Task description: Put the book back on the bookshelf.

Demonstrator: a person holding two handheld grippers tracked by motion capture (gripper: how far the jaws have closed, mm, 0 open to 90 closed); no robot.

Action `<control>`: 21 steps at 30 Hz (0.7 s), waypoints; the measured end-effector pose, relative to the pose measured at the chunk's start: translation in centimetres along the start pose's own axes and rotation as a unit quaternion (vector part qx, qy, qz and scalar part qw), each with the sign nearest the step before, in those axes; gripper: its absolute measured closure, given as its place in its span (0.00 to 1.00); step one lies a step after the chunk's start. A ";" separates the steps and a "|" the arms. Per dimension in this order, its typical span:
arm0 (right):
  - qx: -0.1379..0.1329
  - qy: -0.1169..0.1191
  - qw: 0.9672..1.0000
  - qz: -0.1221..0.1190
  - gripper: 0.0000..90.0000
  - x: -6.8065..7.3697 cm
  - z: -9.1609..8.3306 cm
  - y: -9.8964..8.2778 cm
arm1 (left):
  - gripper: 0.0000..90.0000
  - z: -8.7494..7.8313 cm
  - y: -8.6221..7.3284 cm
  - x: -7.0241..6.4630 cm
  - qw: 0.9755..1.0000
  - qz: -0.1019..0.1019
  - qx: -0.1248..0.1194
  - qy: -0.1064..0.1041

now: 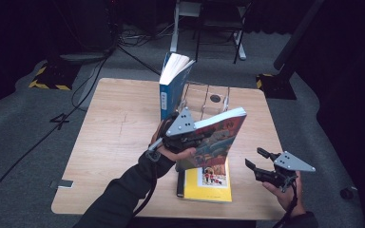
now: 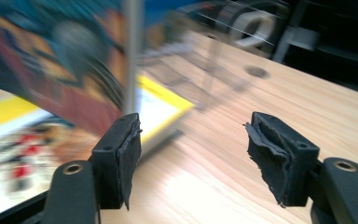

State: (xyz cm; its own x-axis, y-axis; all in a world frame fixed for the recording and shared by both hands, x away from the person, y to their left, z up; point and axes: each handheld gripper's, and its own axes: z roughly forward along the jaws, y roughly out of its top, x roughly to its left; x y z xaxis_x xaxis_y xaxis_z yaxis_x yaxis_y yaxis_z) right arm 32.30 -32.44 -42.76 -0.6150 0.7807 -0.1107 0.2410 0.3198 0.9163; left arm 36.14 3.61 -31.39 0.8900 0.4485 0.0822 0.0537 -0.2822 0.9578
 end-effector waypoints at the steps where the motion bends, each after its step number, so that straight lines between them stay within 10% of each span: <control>1: 0.005 -0.013 1.000 0.006 0.39 -0.4 0.1 -0.2 | 0.81 -0.1 0.0 0.3 1.000 -0.004 -0.002 0.009; 12: 0.042 -0.035 0.998 0.032 0.39 -1.9 1.2 -1.7 | 0.82 -1.4 -1.0 5.8 0.991 -0.062 -0.002 0.119; 21: 0.044 -0.057 0.997 0.037 0.40 -1.7 1.6 -2.0 | 0.82 -1.0 -0.2 8.0 0.982 -0.055 -0.008 0.179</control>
State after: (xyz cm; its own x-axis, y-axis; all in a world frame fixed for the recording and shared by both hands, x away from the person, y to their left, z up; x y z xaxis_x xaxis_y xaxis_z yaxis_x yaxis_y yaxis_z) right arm 34.04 -33.55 -45.03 -0.5053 0.8581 -0.0914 0.3511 0.3012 0.8866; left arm 42.76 8.08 -30.66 0.6632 0.7454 0.0669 0.1302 -0.2029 0.9705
